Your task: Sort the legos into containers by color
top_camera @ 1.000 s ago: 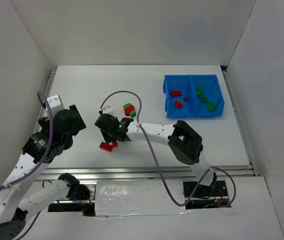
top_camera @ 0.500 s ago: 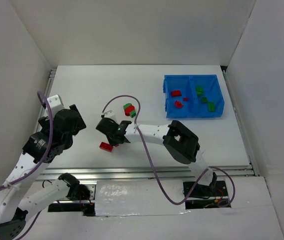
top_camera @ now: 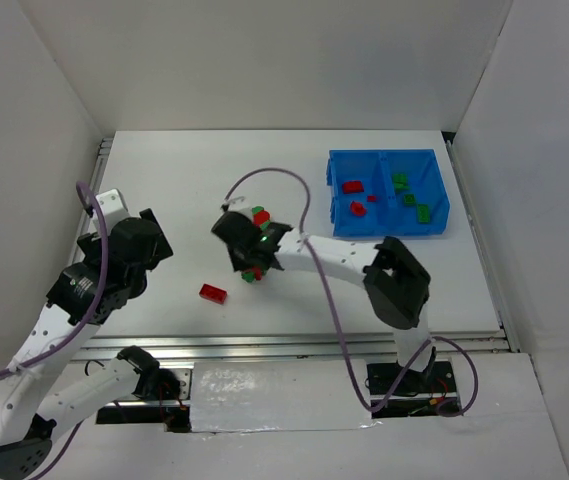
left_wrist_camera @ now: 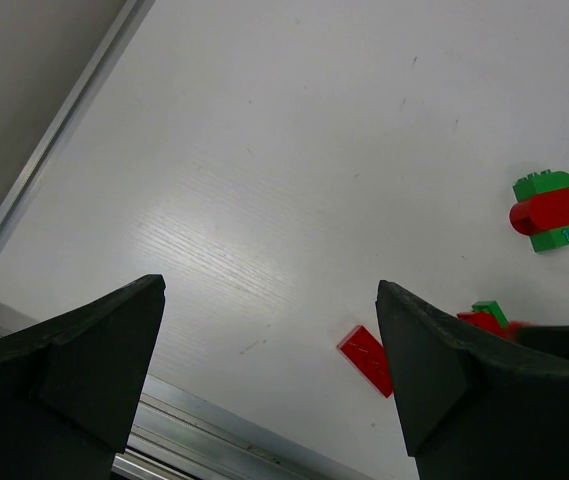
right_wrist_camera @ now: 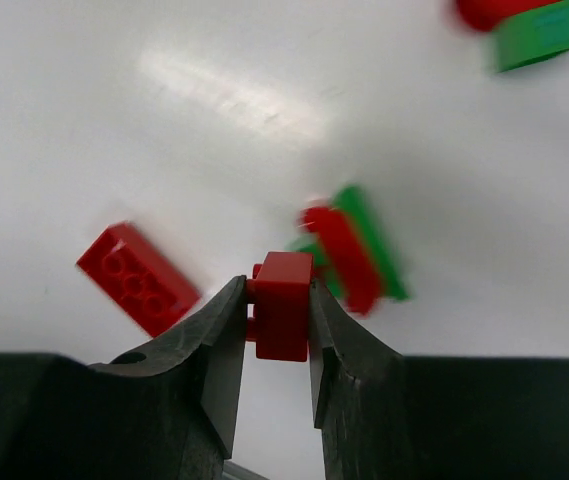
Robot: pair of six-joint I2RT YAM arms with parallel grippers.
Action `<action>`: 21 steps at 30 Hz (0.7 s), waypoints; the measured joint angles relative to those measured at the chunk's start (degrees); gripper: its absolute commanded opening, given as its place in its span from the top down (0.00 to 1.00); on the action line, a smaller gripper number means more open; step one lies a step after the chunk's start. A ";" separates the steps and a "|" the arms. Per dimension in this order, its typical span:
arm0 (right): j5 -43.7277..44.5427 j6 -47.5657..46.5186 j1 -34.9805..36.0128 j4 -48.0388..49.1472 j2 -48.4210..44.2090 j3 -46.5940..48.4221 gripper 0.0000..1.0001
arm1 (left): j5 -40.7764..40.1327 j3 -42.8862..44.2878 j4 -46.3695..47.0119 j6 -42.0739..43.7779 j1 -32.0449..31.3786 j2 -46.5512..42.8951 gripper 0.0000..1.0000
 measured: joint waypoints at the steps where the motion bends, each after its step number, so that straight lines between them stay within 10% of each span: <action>1: 0.13 -0.20 -2.29 0.02 -3.02 -1.07 0.93 | -0.04 0.00 -0.11 -0.04 0.00 0.17 0.00; 11: 4.68 -4.00 -38.84 -2.12 -14.64 2.78 0.82 | 5.51 0.63 -1.38 -5.84 0.02 5.64 0.01; 18: 2.73 -6.03 -47.78 -6.38 -4.17 13.97 0.78 | 13.44 -2.01 4.15 -8.04 0.11 12.50 0.01; 20: 1.79 -6.62 -48.37 -6.84 -1.68 15.50 0.54 | 14.56 -2.97 5.44 -8.81 0.13 15.23 0.00; 21: 1.38 -6.67 -48.43 -7.13 -0.87 15.72 0.23 | 14.95 -3.48 6.16 -8.87 0.17 16.37 0.01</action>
